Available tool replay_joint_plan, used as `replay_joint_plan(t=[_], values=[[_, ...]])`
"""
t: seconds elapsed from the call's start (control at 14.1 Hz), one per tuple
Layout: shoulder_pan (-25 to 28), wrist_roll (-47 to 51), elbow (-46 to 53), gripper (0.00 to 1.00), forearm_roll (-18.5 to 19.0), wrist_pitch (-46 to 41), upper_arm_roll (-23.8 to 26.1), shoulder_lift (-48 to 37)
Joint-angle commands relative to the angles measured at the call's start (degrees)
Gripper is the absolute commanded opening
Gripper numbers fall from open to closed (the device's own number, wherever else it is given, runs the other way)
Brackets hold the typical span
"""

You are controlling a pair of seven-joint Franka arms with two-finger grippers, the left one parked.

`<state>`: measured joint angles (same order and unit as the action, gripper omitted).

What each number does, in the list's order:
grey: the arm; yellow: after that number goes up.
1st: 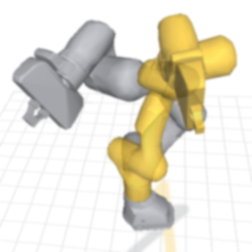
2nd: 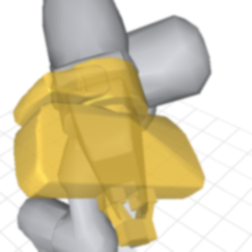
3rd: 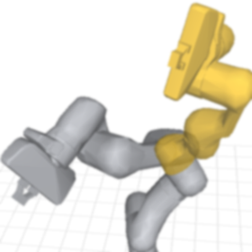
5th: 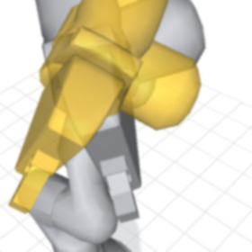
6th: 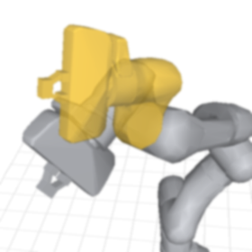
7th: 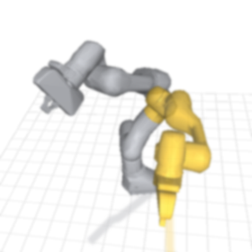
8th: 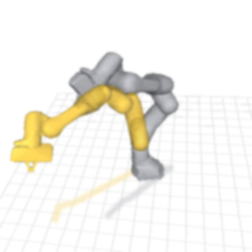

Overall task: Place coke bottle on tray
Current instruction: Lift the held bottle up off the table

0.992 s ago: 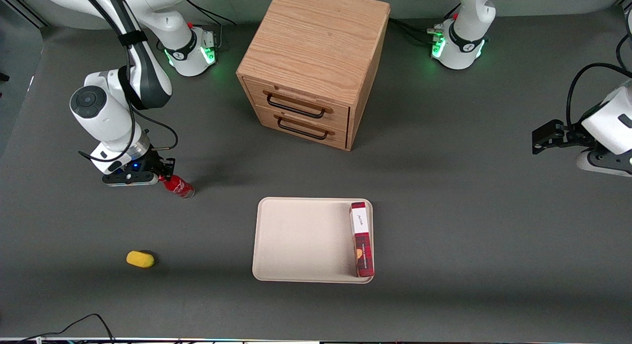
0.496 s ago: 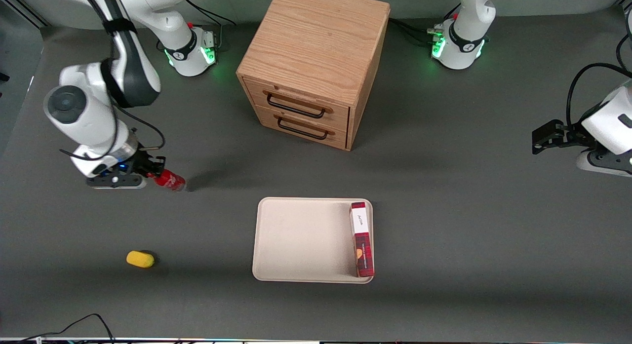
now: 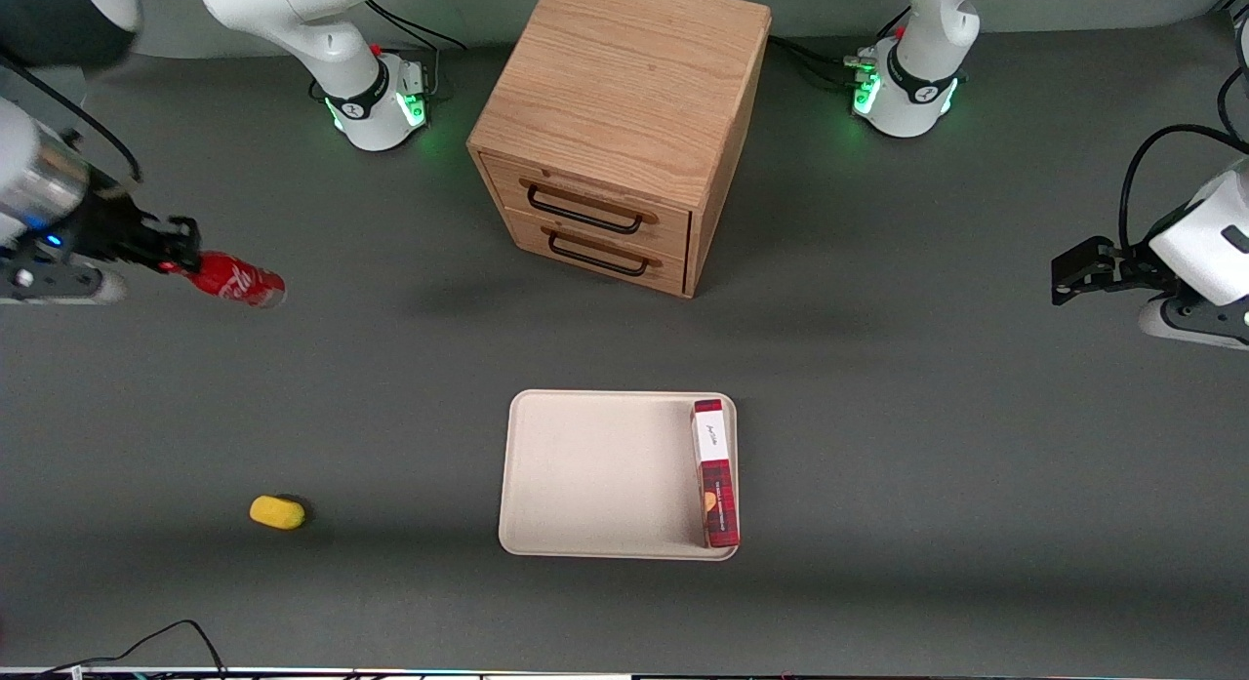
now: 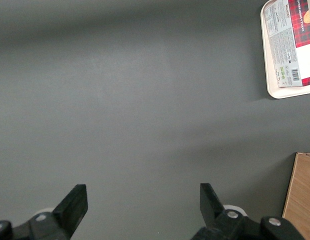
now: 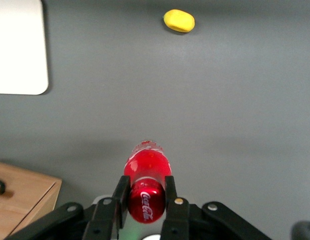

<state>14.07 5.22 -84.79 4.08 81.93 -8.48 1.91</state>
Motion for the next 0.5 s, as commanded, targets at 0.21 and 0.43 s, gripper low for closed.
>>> replay_joint_plan(t=[0.21, 0.43], values=[[-0.19, -0.14, 14.87, 0.0, -5.47, -2.74, 0.56, 12.46], [4.11, 4.8, 24.57, 0.0, -9.79, 0.39, 0.65, 23.11]])
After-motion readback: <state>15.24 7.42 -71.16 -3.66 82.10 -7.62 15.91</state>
